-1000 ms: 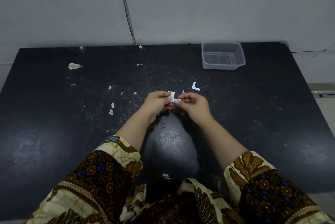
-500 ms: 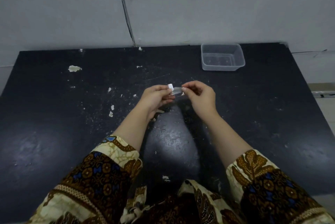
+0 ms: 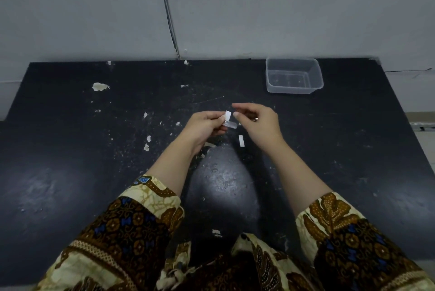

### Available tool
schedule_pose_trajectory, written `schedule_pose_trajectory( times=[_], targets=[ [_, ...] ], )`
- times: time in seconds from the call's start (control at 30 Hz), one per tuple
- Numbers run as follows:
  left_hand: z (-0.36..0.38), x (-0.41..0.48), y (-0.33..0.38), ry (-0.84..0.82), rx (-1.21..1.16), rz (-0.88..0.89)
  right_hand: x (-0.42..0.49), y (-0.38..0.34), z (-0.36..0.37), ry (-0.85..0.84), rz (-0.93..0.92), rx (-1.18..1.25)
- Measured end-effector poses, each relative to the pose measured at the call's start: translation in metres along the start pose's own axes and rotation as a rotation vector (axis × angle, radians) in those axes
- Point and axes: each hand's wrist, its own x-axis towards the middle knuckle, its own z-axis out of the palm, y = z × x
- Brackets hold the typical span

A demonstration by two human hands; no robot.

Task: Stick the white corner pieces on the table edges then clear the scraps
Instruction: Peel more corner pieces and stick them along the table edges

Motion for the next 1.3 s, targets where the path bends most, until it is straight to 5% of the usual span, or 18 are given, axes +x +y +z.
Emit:
schedule_pose_trajectory(
  times=[0.43, 1.3],
  targets=[
    [-0.003, 0.003, 0.001, -0.059, 0.013, 0.053, -0.002, -0.006, 0.007, 0.119, -0.216, -0.257],
    [-0.002, -0.003, 0.003, -0.033, -0.065, 0.083, -0.011, -0.013, 0.021, 0.227, -0.031, -0.178]
  ],
)
